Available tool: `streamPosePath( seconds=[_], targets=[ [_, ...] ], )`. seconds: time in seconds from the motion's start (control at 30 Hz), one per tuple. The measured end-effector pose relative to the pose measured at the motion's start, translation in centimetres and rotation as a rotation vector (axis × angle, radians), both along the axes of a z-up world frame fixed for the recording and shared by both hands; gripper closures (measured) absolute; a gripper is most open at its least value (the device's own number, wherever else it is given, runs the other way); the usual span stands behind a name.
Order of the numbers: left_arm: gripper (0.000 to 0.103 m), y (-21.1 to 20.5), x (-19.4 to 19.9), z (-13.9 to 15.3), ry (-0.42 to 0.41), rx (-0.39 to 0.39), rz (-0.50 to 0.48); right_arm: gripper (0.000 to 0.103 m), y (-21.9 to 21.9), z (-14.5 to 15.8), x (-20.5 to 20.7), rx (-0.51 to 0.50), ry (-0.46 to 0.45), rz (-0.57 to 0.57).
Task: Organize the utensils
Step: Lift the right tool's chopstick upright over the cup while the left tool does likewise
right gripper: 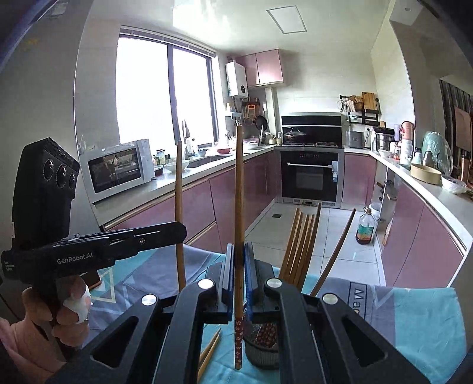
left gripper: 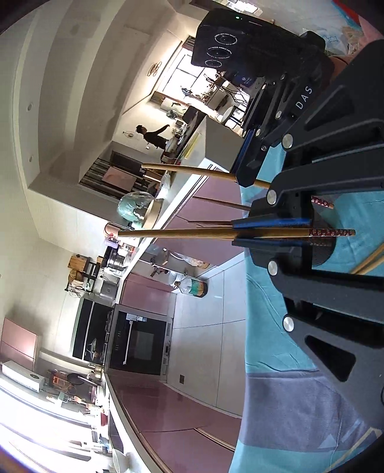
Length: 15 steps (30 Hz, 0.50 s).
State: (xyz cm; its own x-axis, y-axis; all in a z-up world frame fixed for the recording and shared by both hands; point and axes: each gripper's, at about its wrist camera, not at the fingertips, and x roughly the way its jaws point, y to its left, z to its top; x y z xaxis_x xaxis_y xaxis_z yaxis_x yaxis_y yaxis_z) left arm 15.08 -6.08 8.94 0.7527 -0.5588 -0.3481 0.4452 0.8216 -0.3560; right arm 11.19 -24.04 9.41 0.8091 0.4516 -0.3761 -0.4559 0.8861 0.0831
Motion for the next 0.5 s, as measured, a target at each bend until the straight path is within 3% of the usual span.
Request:
streamPosePath(
  seconds=[0.5],
  targets=[
    [0.096, -2.5, 3.0, 2.0, -0.041, -0.042, 0.007, 0.098, -0.3, 0.7, 2.8, -0.014, -0.053, -0.061]
  ],
)
